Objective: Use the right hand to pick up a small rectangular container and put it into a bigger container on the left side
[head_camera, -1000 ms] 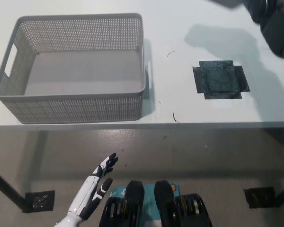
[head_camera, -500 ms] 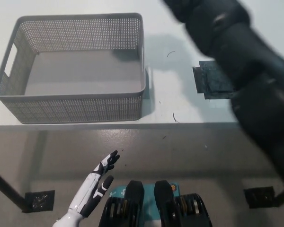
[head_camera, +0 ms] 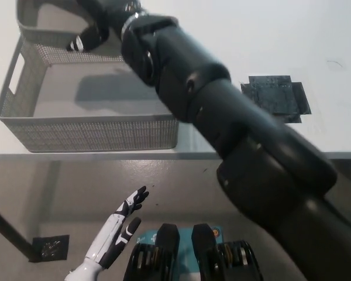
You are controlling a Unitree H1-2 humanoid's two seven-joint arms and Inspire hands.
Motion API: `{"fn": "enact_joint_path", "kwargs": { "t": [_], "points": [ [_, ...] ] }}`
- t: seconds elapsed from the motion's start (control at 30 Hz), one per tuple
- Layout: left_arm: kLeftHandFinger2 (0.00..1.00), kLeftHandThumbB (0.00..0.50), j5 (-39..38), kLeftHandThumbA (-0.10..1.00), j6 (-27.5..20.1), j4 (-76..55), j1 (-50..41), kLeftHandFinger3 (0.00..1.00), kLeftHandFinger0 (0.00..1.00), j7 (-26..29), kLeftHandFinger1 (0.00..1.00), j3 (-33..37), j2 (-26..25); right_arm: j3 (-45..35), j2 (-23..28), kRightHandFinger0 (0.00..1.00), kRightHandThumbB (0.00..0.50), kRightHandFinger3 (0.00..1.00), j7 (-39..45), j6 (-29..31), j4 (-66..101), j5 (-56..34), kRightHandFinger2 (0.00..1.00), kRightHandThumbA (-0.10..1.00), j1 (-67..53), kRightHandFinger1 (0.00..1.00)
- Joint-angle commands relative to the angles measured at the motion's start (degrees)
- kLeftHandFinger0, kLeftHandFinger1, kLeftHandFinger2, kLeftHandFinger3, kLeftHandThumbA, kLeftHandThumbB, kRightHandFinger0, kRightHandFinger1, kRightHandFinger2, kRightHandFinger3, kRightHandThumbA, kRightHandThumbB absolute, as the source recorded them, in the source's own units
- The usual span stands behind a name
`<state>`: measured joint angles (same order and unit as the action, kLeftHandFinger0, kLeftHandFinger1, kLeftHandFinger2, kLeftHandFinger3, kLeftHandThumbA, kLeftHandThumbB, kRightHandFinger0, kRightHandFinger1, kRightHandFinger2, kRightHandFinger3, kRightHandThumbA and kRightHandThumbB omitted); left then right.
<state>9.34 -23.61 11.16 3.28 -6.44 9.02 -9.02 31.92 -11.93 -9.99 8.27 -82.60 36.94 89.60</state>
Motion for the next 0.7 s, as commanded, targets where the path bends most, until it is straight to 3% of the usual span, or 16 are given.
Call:
{"fn": "enact_joint_path", "kwargs": {
  "t": [0.0,0.03,0.1,0.23,0.67],
  "points": [
    [1.0,0.311,0.12,1.0,-0.07,-1.8,1.04,1.0,1.0,-0.91,1.0,0.3,-0.55,0.77,-1.09,0.48,0.367,1.0,2.31,-4.59,-0.66,0.11,1.0,0.58,1.05,0.84],
    [1.0,0.319,0.38,1.0,0.16,-2.03,1.03,1.0,1.0,-0.87,1.0,0.32,-0.54,0.15,-1.42,1.0,0.447,1.0,6.48,-5.56,-0.85,-0.78,1.0,0.8,0.89,1.0],
    [1.0,0.322,0.34,1.0,0.18,-1.96,1.13,1.0,1.0,-0.92,1.0,0.34,-0.5,0.08,-1.44,1.0,0.487,1.0,8.04,-5.82,-0.85,-0.96,1.0,0.85,0.77,1.0],
    [1.0,0.324,0.04,1.0,0.87,-2.18,1.71,1.0,1.0,-1.35,1.0,0.24,-0.77,-0.04,-1.69,1.0,0.5,1.0,10.97,-6.57,-0.75,-1.11,1.0,0.99,1.22,1.0],
    [1.0,0.302,0.05,1.0,0.62,-1.77,0.57,1.0,1.0,-1.66,1.0,0.78,-0.28,-2.03,1.36,1.0,0.5,1.0,8.5,-0.43,0.9,-2.95,1.0,1.0,5.94,1.0]
  ]
}}
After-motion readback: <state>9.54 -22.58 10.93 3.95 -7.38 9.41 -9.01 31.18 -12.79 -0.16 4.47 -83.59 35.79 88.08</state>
